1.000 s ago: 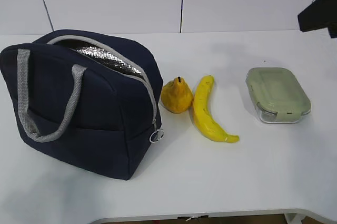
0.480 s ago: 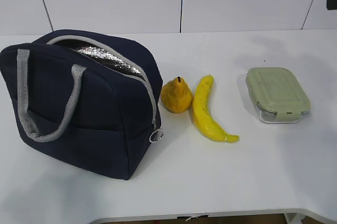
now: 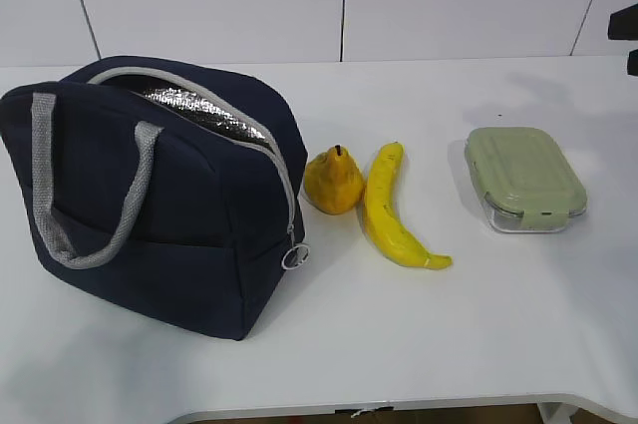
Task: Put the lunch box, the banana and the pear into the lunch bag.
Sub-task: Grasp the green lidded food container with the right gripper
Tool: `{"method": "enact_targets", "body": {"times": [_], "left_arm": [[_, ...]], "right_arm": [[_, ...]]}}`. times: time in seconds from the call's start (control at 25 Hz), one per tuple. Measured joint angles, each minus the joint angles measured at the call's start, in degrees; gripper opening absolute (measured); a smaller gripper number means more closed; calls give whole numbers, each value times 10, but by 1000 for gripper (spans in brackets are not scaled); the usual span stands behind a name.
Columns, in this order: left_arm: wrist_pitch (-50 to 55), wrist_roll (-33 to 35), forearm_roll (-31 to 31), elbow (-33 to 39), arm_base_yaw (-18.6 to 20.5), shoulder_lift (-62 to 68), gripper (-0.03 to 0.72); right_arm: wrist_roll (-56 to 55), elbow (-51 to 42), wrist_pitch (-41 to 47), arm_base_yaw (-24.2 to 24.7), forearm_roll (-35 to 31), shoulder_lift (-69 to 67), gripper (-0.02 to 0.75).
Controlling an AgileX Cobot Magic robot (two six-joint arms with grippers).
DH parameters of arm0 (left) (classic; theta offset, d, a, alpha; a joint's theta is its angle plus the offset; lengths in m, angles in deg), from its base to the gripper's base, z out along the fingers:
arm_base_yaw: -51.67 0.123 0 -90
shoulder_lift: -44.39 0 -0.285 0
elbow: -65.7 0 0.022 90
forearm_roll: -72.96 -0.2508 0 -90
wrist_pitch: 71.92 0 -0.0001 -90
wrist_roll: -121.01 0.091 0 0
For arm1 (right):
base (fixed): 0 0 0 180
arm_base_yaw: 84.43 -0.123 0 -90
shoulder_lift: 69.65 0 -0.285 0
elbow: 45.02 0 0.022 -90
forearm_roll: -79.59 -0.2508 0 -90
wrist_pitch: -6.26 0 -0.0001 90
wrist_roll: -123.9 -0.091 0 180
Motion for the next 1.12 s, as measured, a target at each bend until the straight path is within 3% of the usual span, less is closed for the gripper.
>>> {"method": "enact_targets", "body": {"times": [0.44, 0.76, 1.12], "left_arm": [[0, 0, 0, 0, 0, 0, 305], [0, 0, 0, 0, 0, 0, 305], [0, 0, 0, 0, 0, 0, 305]], "right_arm": [[81, -28, -5, 5, -34, -72, 578], [102, -28, -9, 44, -81, -130, 578], [109, -28, -16, 48, -107, -220, 578]]}}
